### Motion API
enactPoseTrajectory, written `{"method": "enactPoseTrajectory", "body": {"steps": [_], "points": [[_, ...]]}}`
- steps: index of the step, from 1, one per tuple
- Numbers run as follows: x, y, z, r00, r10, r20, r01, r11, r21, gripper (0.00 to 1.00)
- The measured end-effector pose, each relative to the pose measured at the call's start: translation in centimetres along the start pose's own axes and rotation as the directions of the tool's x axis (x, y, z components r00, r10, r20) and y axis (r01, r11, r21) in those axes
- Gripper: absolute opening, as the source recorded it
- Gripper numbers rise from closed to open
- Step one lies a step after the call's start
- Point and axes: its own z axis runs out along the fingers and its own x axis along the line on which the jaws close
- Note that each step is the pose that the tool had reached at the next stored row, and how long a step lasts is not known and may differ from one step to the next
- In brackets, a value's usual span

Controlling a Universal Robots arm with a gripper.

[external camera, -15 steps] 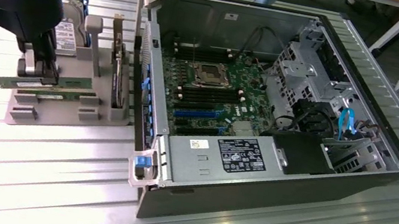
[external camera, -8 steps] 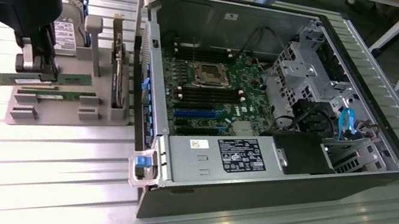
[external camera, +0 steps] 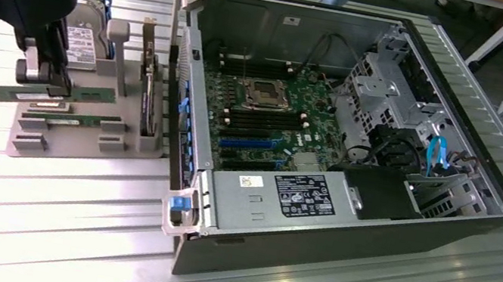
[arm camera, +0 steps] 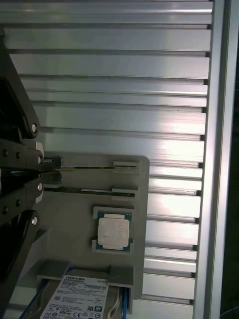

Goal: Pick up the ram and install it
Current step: 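Pick up the ram and move it above insertion slot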

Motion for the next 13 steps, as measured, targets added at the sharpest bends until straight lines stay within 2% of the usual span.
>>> {"method": "enactPoseTrajectory", "body": {"steps": [13], "points": [[0.0, -0.02, -1.71, 1.0, 0.0, 0.0, 0.0, 1.0, 0.0001, 0.13]]}}
